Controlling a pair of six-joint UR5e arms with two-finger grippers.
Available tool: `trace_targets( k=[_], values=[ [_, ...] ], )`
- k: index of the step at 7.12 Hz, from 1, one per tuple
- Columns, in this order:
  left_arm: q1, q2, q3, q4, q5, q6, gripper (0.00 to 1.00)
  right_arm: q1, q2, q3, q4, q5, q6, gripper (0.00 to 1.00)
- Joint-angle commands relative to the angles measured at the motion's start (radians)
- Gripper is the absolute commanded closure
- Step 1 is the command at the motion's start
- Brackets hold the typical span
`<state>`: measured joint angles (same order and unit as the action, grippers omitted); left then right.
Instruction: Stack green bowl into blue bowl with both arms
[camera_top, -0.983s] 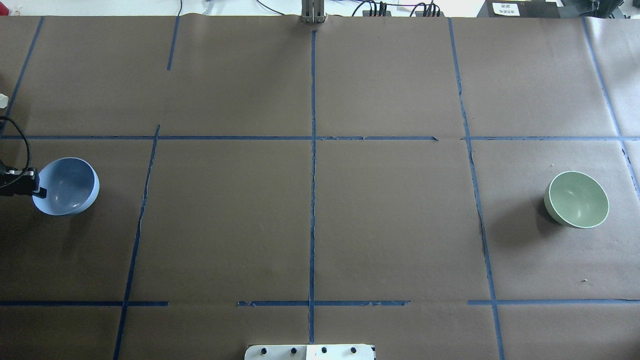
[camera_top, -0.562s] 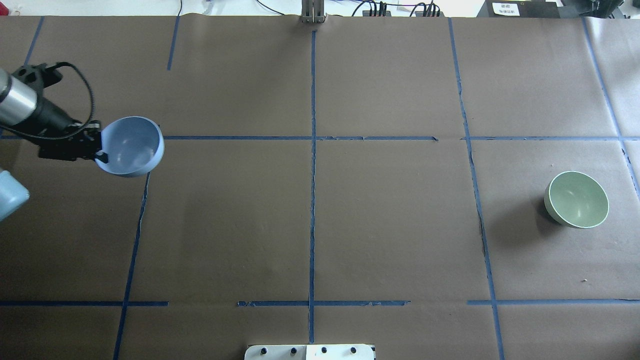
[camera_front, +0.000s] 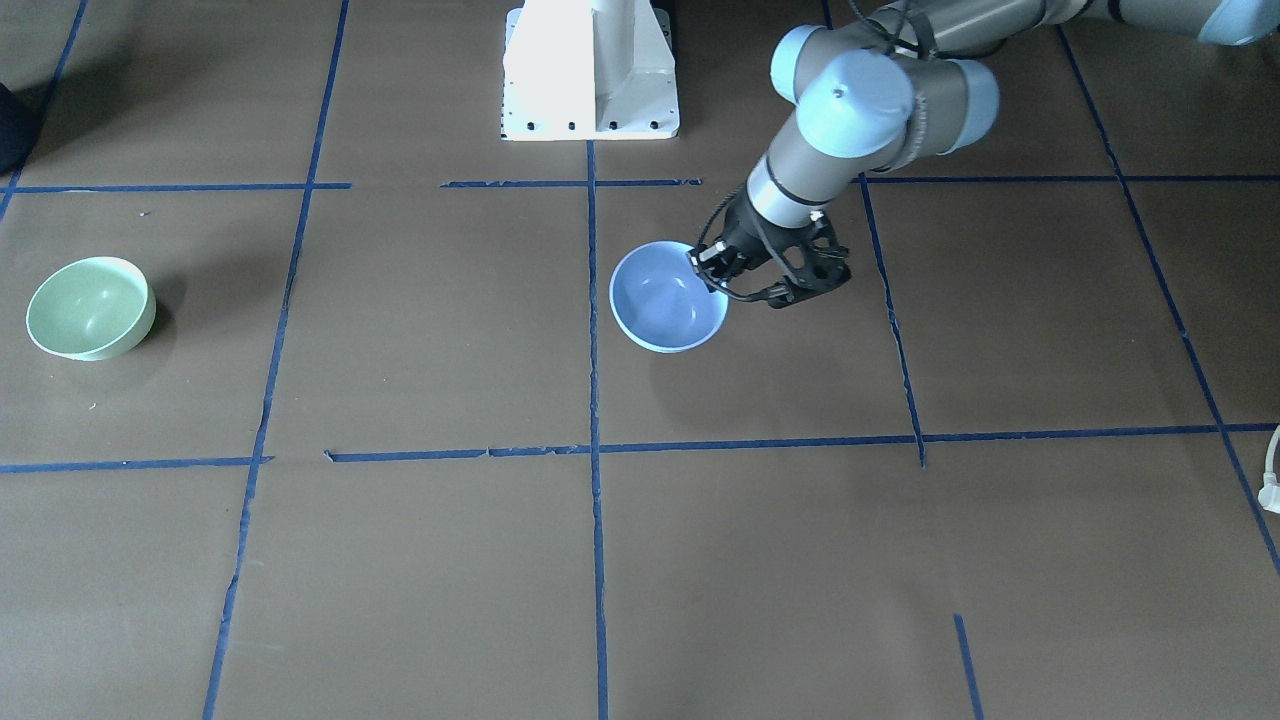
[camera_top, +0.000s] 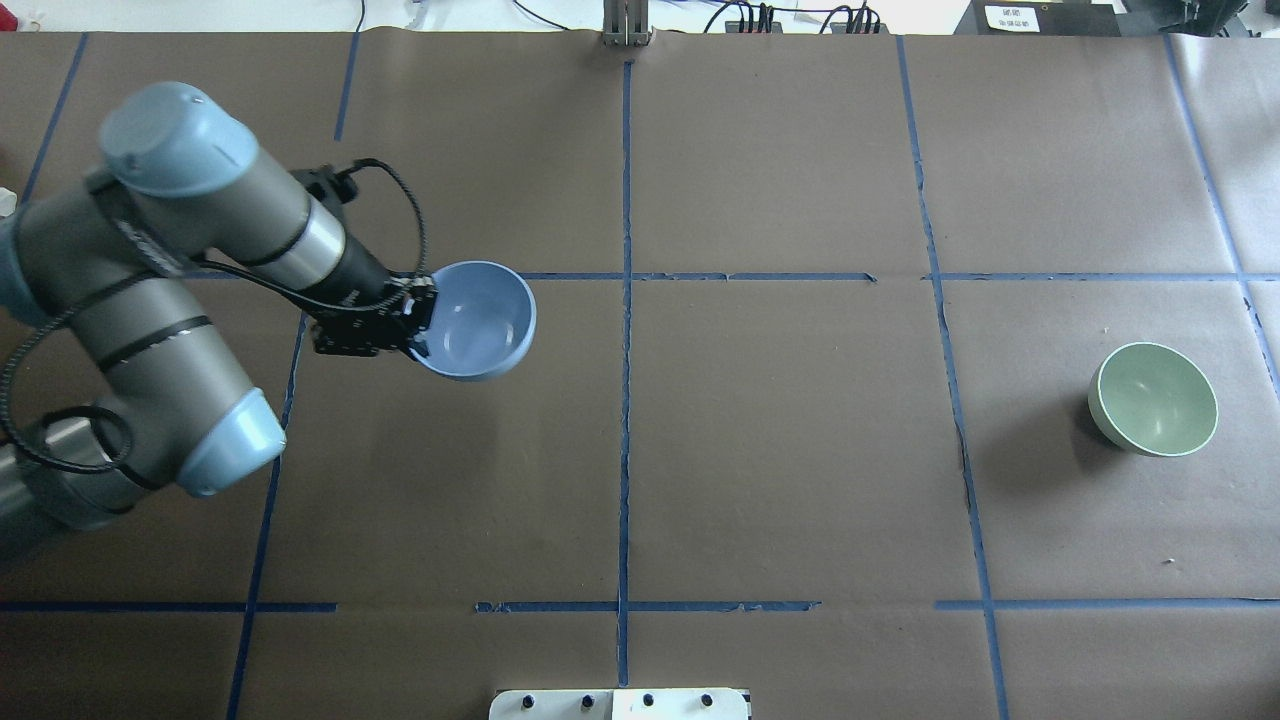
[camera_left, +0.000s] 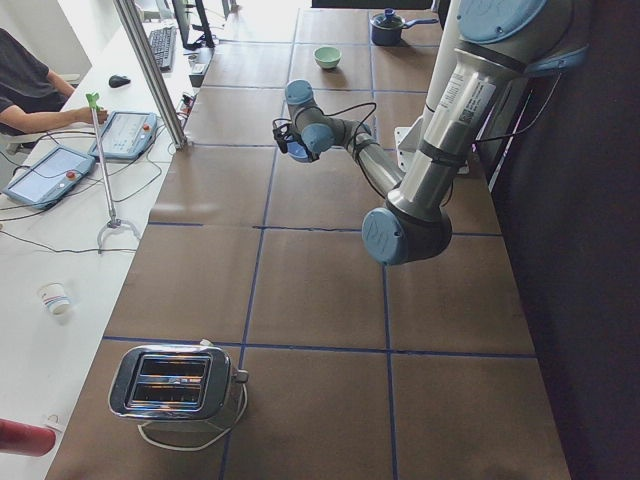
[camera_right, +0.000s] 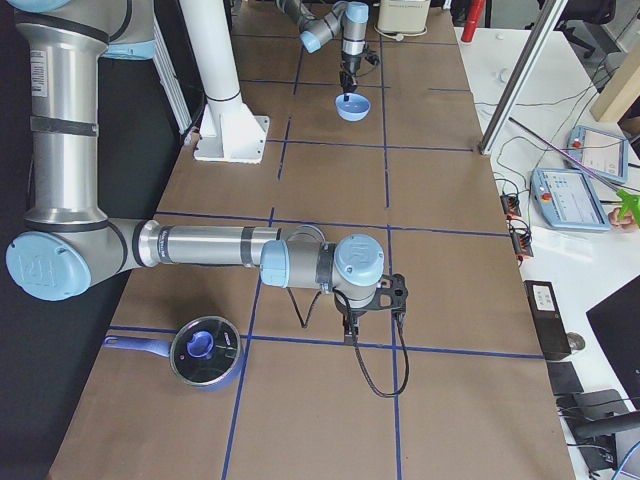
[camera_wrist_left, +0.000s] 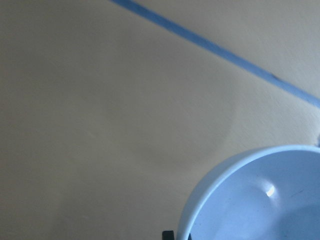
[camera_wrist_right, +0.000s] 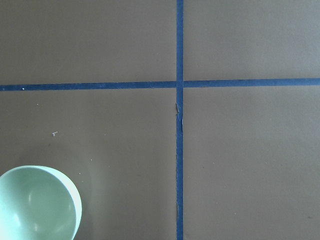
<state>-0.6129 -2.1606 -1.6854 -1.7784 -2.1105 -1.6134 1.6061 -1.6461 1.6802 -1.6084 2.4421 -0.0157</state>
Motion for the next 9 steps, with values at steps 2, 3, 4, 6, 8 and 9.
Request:
trace_targets(
  k=[2, 3, 4, 6, 8, 9],
  values=[
    [0.061, -0.074, 0.088, -0.010, 0.086, -0.020, 1.00, 0.000, 0.000, 0.021, 0.002, 0.029, 0.002, 0.00],
    [0.061, -0.084, 0.101, -0.012, 0.084, -0.019, 0.97, -0.002, 0.000, 0.022, 0.002, 0.035, 0.002, 0.00],
    [0.065, -0.084, 0.102, -0.018, 0.086, -0.019, 0.94, -0.002, 0.000, 0.029, 0.002, 0.035, 0.002, 0.00],
    [0.081, -0.084, 0.107, -0.033, 0.086, -0.019, 0.91, -0.002, 0.000, 0.029, 0.002, 0.037, 0.003, 0.00],
    [0.082, -0.084, 0.116, -0.058, 0.086, -0.017, 0.00, -0.005, 0.000, 0.030, 0.002, 0.037, 0.002, 0.00],
    [0.082, -0.081, 0.106, -0.061, 0.086, -0.014, 0.00, -0.012, 0.002, 0.029, 0.002, 0.037, 0.002, 0.00]
  ],
)
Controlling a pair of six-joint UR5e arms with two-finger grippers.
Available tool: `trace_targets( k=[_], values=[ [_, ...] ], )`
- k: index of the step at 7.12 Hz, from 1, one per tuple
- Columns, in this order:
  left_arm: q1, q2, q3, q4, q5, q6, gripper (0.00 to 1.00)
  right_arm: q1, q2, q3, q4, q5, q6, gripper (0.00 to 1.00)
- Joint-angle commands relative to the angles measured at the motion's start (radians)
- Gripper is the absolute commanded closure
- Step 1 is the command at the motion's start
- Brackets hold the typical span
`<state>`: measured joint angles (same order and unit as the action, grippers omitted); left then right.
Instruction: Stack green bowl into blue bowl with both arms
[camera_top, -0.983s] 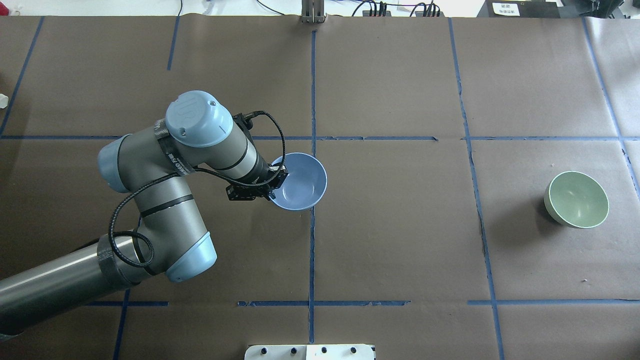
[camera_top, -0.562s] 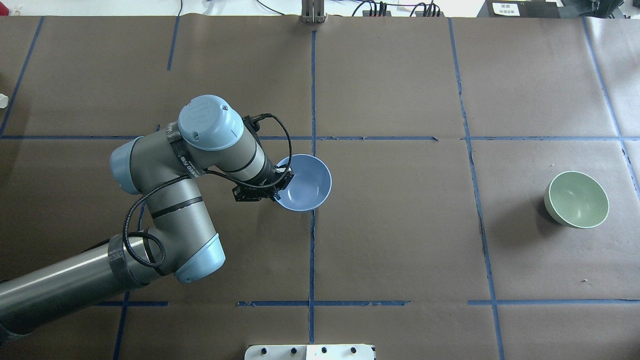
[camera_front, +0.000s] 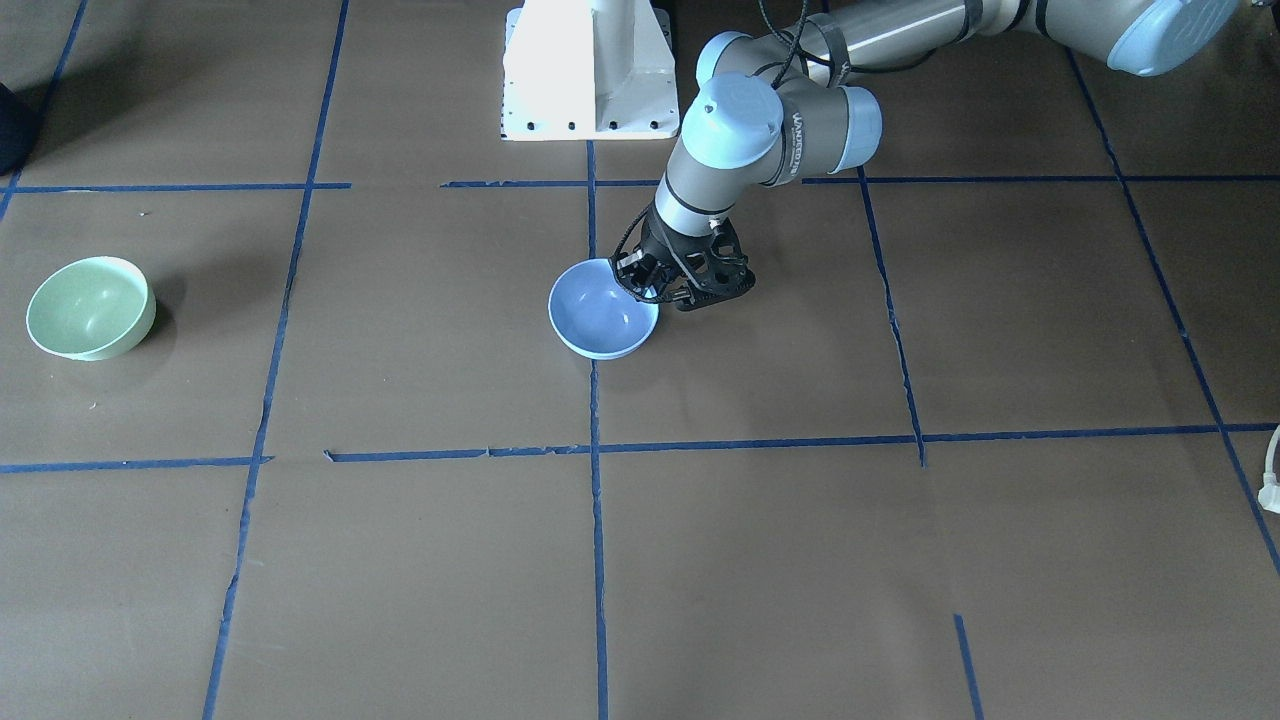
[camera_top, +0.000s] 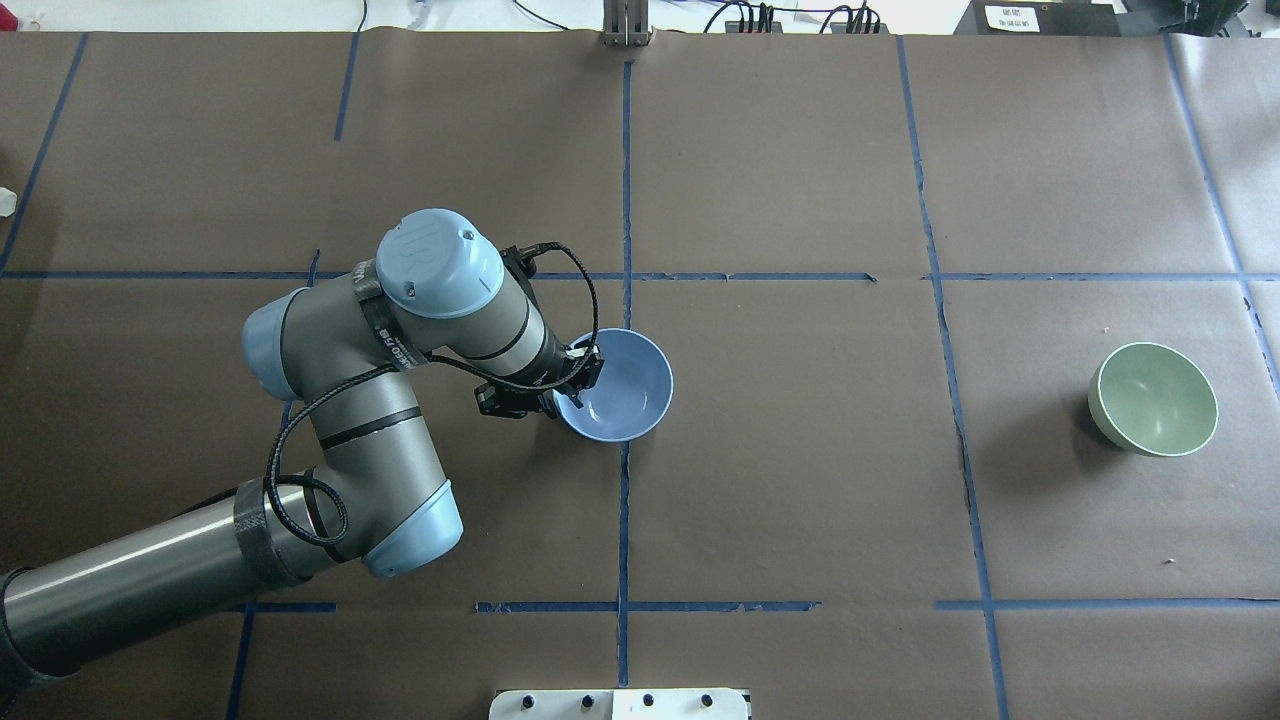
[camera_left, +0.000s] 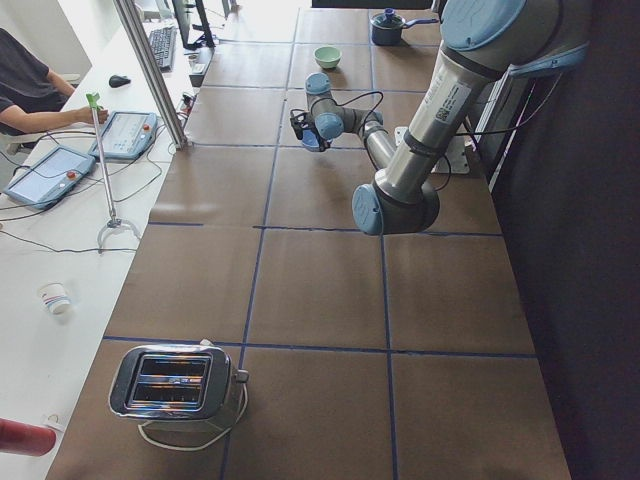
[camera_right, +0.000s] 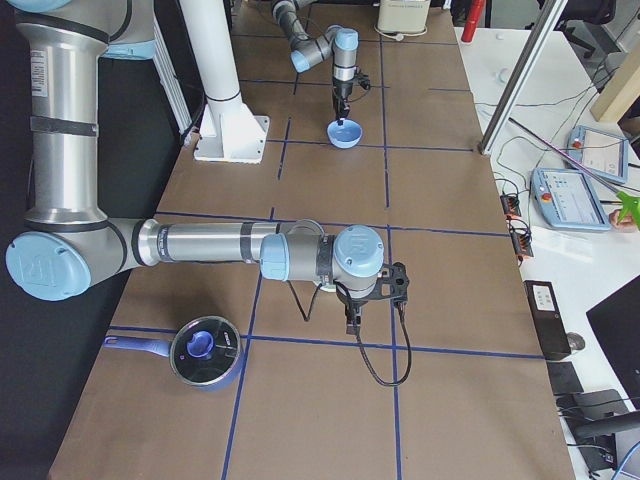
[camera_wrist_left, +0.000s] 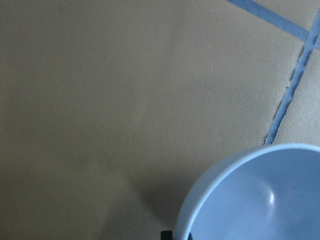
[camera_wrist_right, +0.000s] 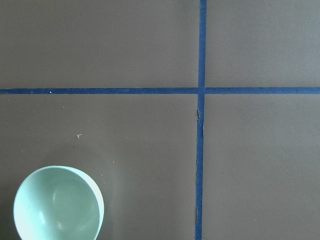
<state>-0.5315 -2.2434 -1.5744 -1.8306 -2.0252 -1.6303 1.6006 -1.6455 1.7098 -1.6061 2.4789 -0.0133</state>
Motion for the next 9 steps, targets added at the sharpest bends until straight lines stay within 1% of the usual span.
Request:
trace_targets(
  k=[1, 2, 3, 4, 5, 6, 7, 8, 9],
  values=[
    [-0.008, 0.011, -0.037, 0.004, 0.000, 0.003, 0.00, -0.020, 0.001, -0.001, 0.000, -0.001, -0.002, 0.00],
    [-0.042, 0.031, -0.086, 0.042, -0.010, 0.006, 0.00, -0.037, 0.001, -0.001, 0.002, -0.003, 0.012, 0.00],
    [-0.083, 0.045, -0.157, 0.141, -0.057, 0.033, 0.00, -0.068, -0.011, -0.002, 0.096, -0.003, 0.120, 0.00],
    [-0.131, 0.063, -0.253, 0.260, -0.102, 0.097, 0.00, -0.136, -0.066, -0.012, 0.303, -0.008, 0.292, 0.00],
    [-0.148, 0.094, -0.348, 0.349, -0.102, 0.148, 0.00, -0.190, -0.100, -0.034, 0.487, -0.014, 0.443, 0.00],
    [-0.169, 0.117, -0.392, 0.394, -0.102, 0.194, 0.00, -0.259, -0.126, -0.054, 0.626, -0.024, 0.584, 0.00],
    [-0.185, 0.158, -0.430, 0.399, -0.102, 0.222, 0.00, -0.319, -0.132, -0.065, 0.722, -0.072, 0.689, 0.00],
    [-0.197, 0.186, -0.453, 0.399, -0.102, 0.253, 0.00, -0.393, -0.135, -0.070, 0.782, -0.122, 0.790, 0.00],
    [-0.203, 0.188, -0.457, 0.399, -0.102, 0.257, 0.00, -0.453, -0.149, -0.088, 0.817, -0.173, 0.817, 0.00]
  ],
)
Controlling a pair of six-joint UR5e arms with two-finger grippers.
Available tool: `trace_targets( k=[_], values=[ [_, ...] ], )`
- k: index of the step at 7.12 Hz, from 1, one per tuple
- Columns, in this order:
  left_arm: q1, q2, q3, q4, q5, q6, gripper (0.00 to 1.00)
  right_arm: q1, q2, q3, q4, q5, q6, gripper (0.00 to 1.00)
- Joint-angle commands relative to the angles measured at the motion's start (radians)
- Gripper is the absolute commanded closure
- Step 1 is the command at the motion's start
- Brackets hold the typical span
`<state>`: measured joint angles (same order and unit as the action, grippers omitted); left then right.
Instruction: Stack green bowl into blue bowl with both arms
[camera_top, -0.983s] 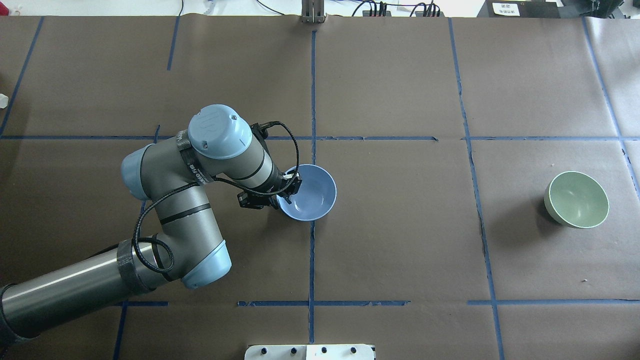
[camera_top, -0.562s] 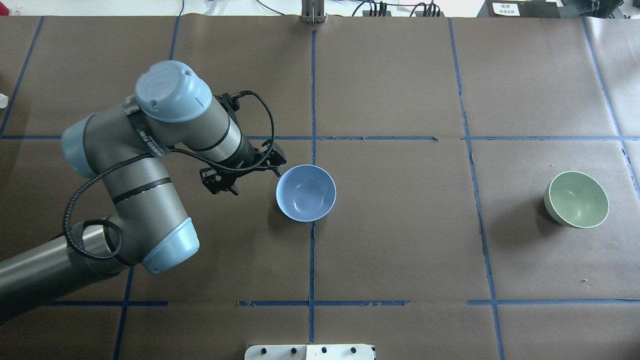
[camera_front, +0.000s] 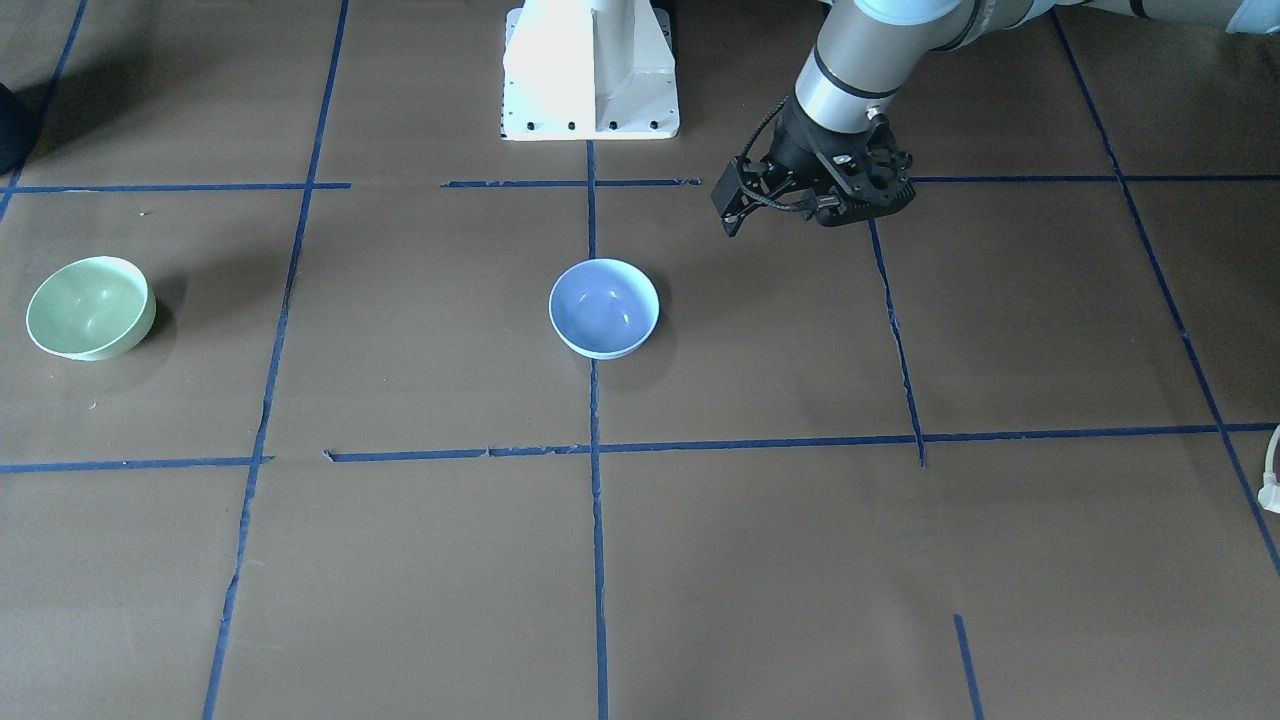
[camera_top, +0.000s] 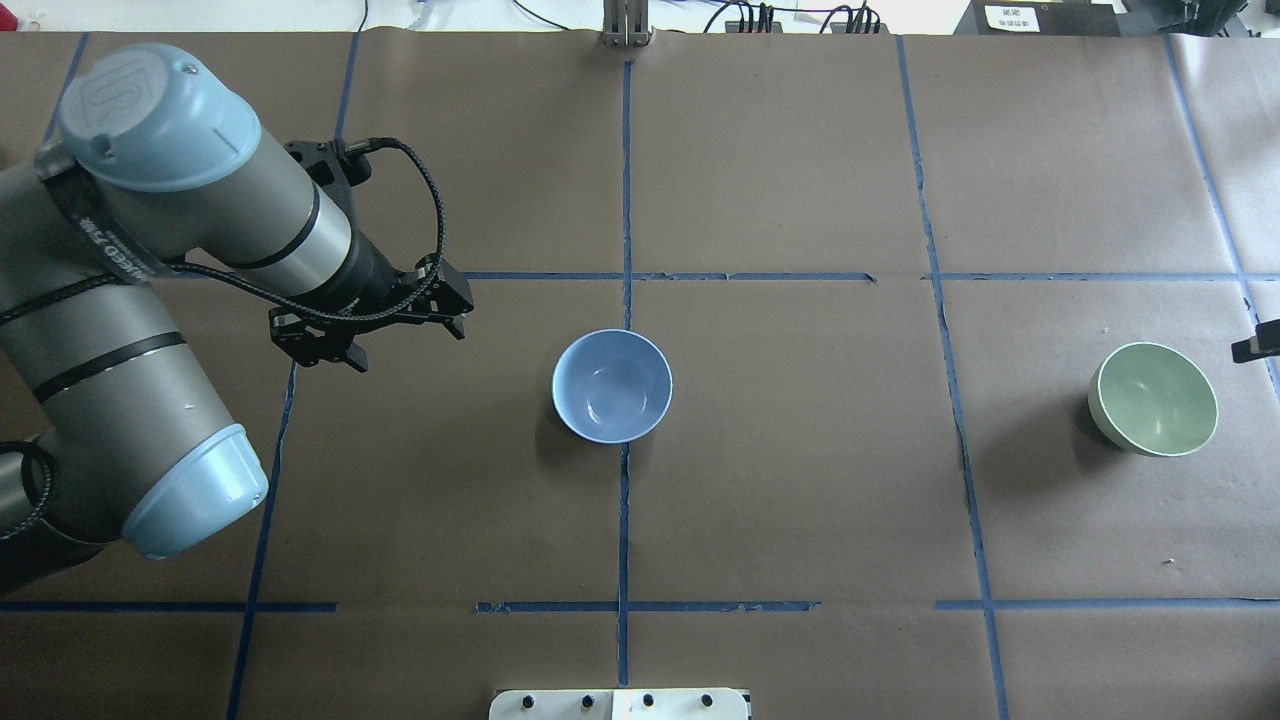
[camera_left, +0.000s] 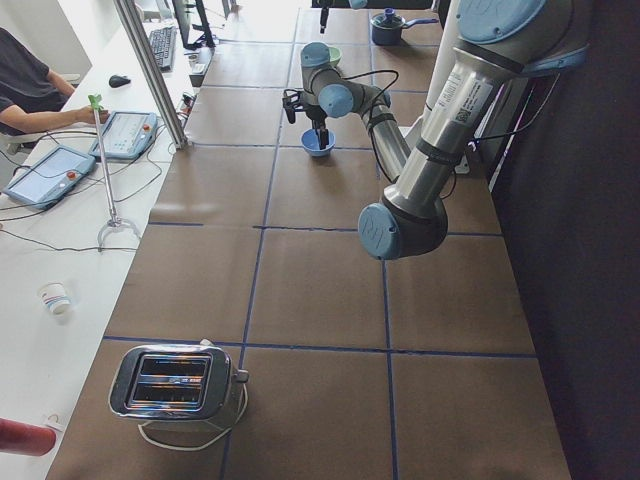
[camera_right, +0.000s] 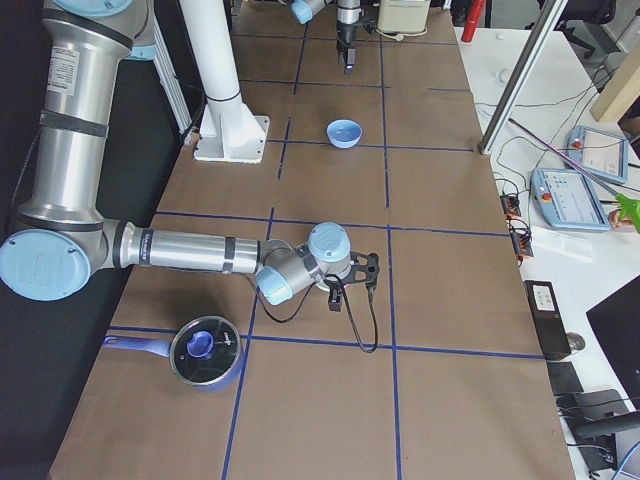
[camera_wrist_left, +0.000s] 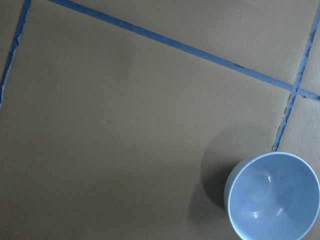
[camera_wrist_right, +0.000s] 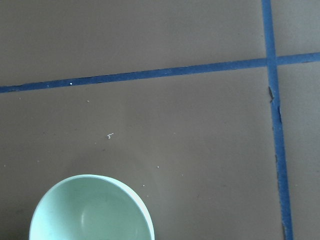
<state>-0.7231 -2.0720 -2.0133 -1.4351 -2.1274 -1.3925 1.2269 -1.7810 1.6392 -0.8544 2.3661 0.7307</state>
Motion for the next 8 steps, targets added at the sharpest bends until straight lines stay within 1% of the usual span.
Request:
trace_targets(
  k=[1, 3, 4, 5, 6, 7, 8],
  values=[
    [-0.018, 0.020, -0.016, 0.004, 0.001, 0.020, 0.00, -0.107, -0.014, -0.063, 0.110, -0.067, 0.081, 0.00],
    [-0.019, 0.024, -0.018, 0.004, 0.003, 0.021, 0.00, -0.153, -0.012, -0.137, 0.193, -0.071, 0.095, 0.00],
    [-0.019, 0.026, -0.019, 0.004, 0.003, 0.021, 0.00, -0.167, -0.008, -0.142, 0.204, -0.070, 0.105, 0.06],
    [-0.019, 0.026, -0.019, 0.004, 0.003, 0.021, 0.00, -0.176, -0.002, -0.139, 0.222, -0.068, 0.177, 0.59],
    [-0.019, 0.035, -0.019, 0.004, 0.003, 0.023, 0.00, -0.181, 0.003, -0.134, 0.254, -0.062, 0.179, 0.97],
    [-0.019, 0.039, -0.018, 0.004, 0.006, 0.036, 0.00, -0.178, 0.002, -0.125, 0.267, -0.057, 0.179, 1.00],
    [-0.019, 0.043, -0.018, 0.004, 0.007, 0.046, 0.00, -0.176, -0.005, -0.099, 0.267, -0.056, 0.180, 1.00]
  ],
)
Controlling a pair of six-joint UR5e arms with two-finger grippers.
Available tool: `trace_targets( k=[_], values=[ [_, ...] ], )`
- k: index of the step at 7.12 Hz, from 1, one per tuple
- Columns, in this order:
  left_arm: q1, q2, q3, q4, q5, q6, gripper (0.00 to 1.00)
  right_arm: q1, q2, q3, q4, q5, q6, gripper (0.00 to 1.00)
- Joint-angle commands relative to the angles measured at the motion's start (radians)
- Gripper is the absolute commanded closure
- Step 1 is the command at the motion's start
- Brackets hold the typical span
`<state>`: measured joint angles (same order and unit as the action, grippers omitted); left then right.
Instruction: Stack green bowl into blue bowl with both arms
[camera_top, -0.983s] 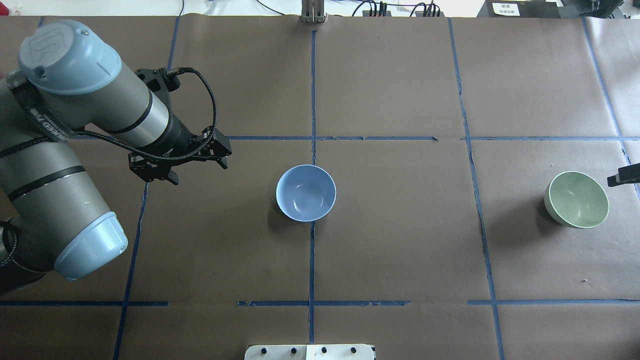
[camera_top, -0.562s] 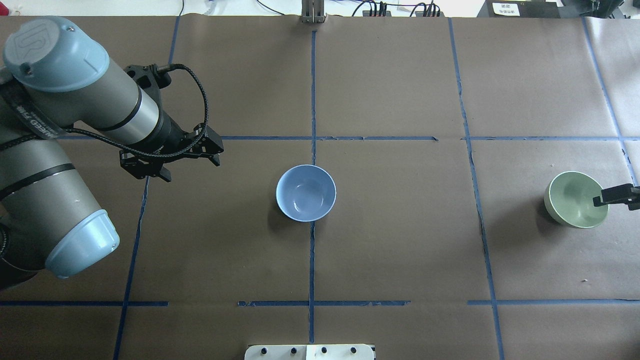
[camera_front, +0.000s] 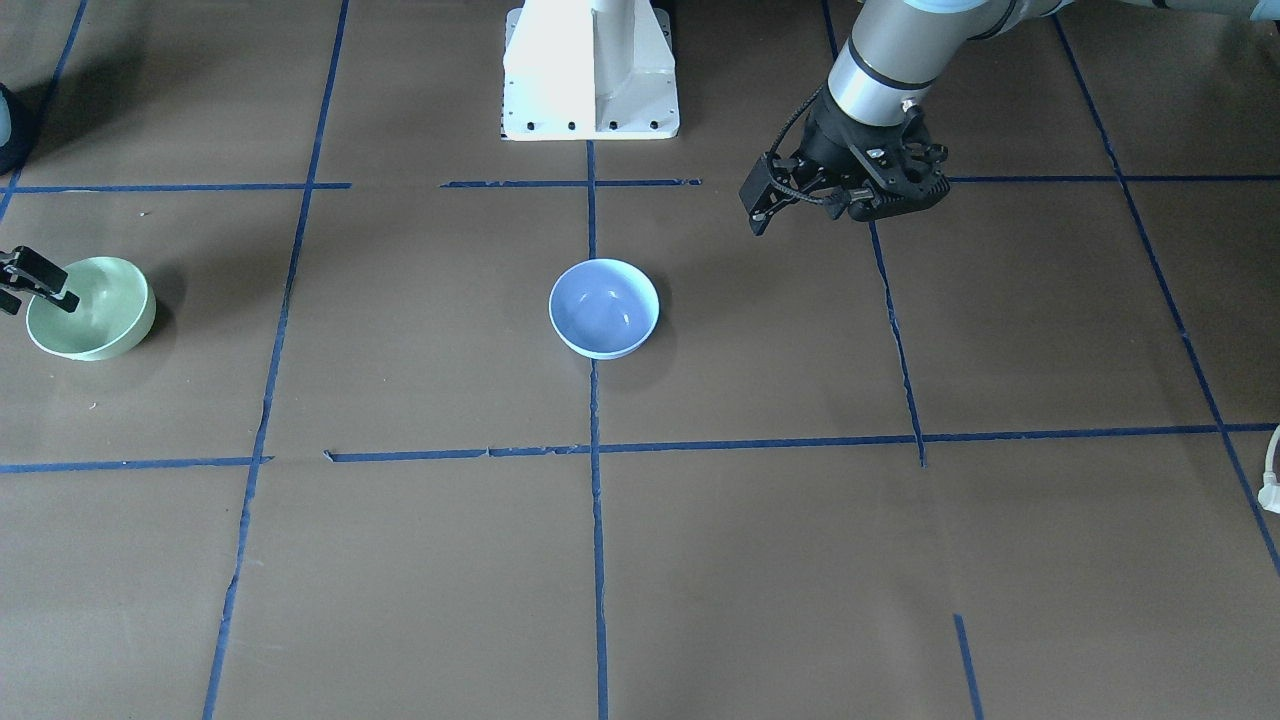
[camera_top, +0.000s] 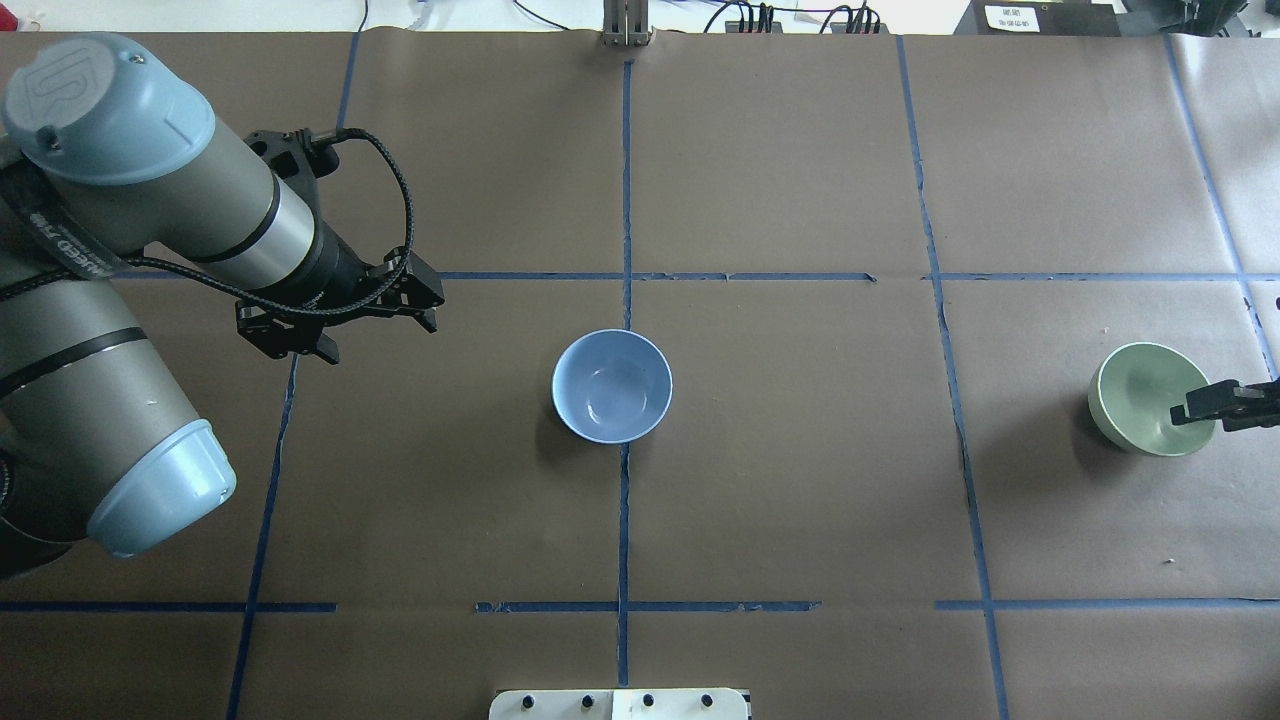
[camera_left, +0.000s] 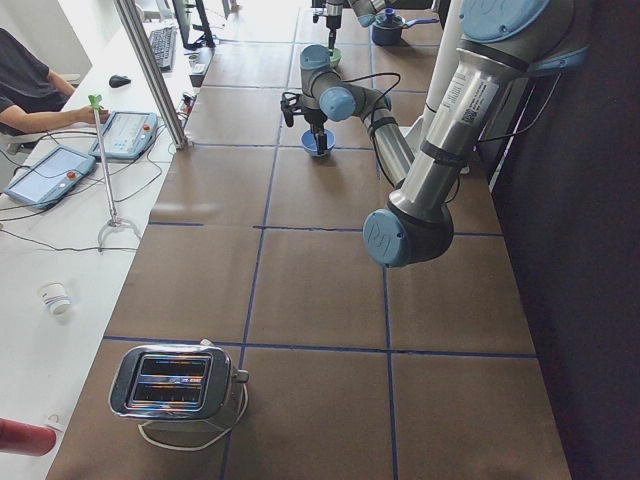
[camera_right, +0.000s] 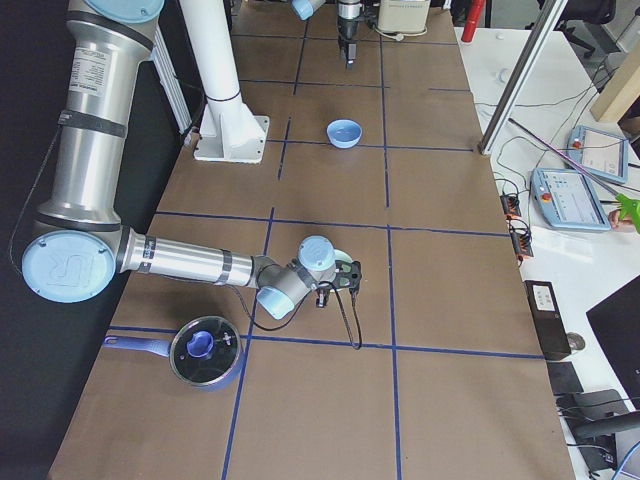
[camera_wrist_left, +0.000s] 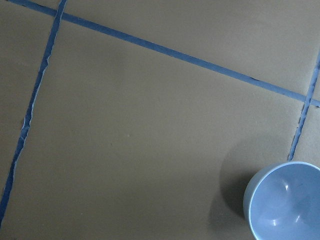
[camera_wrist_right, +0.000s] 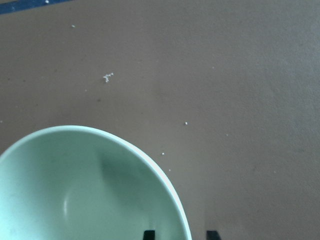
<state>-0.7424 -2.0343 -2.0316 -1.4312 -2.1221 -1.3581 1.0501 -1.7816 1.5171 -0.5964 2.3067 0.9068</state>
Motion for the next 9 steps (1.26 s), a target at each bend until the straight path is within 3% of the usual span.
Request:
trace_targets(
  k=[1, 3, 6, 7, 9],
  values=[
    [0.000, 0.005, 0.001, 0.000, 0.002, 0.011, 0.00, 0.004, -0.010, 0.046, 0.023, 0.006, 0.006, 1.00],
    [0.000, 0.017, 0.002, -0.002, 0.004, 0.011, 0.00, 0.008, 0.007, 0.162, 0.026, 0.069, 0.125, 1.00],
    [-0.002, 0.034, -0.001, -0.005, 0.005, 0.016, 0.00, -0.088, 0.270, 0.216, 0.014, 0.059, 0.482, 1.00],
    [-0.009, 0.042, 0.001, -0.006, 0.010, 0.025, 0.00, -0.154, 0.360, 0.218, -0.008, -0.013, 0.554, 1.00],
    [-0.038, 0.113, -0.022, -0.005, 0.010, 0.223, 0.00, -0.255, 0.563, 0.224, -0.214, -0.107, 0.586, 0.99]
  ],
)
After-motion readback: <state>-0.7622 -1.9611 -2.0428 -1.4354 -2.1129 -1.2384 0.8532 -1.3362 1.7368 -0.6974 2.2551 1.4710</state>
